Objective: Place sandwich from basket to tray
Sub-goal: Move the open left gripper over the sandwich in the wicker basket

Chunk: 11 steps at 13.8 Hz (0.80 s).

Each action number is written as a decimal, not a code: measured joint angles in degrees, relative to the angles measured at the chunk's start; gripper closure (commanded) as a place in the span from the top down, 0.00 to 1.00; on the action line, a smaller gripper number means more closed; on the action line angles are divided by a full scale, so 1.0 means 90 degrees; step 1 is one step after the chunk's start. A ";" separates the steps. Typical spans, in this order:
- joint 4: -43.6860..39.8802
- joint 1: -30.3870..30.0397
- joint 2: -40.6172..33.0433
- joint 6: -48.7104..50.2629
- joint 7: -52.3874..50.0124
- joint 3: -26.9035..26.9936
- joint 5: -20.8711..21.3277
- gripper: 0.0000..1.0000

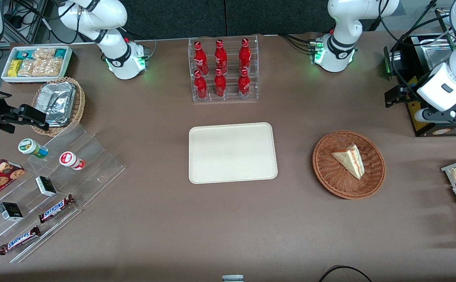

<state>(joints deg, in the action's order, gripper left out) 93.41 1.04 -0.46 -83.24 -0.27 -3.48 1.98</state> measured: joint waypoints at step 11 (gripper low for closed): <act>0.1473 -0.0025 0.0130 -0.1220 -0.1124 0.0103 0.0281 1.00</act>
<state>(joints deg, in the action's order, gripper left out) 106.67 0.82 0.71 -94.22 -10.39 -2.55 4.51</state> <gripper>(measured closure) 0.000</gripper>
